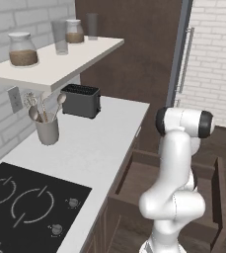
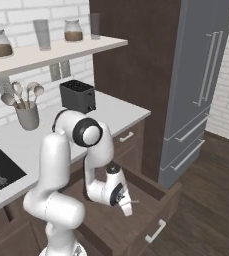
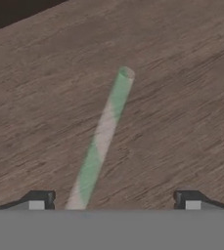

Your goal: Take a straw from the drawer in front and place it inside the glass cup on the dining counter.

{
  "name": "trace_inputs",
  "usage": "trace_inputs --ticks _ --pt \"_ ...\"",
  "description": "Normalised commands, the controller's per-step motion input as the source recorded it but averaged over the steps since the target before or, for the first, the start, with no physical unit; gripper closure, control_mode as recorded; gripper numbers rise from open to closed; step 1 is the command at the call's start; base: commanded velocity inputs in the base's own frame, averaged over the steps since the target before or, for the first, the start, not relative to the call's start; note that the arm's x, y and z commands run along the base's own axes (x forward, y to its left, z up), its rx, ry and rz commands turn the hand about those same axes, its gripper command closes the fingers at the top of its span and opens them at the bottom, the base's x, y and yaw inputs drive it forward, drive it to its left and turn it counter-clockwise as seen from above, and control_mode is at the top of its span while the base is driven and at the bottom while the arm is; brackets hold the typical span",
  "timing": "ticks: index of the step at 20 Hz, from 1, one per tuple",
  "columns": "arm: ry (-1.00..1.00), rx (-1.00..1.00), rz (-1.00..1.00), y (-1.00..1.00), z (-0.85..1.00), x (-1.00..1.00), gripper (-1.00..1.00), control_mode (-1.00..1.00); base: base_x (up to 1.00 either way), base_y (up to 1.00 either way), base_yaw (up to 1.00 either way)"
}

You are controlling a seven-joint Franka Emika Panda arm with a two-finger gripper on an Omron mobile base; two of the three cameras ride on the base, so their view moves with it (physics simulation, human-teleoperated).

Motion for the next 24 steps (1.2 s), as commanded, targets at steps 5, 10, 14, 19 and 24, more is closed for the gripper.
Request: trace_inputs --ticks 5,10,14,19,24 --pt "0.0 0.07 0.0 -0.21 -0.1 0.24 -1.0 -1.0 0.0 0.0 0.0" --pt "0.0 0.09 0.0 -0.21 0.05 0.29 -1.0 -1.0 0.0 0.0 0.0" --pt "0.12 0.16 0.0 -0.38 0.23 0.23 -1.0 -1.0 0.0 0.0 0.0" --pt "0.23 0.09 -0.02 -0.23 0.07 0.24 -1.0 -1.0 0.0 0.0 0.0" --pt "0.2 0.0 -0.06 -0.05 -0.27 0.07 1.0 -1.0 0.0 0.0 0.0"
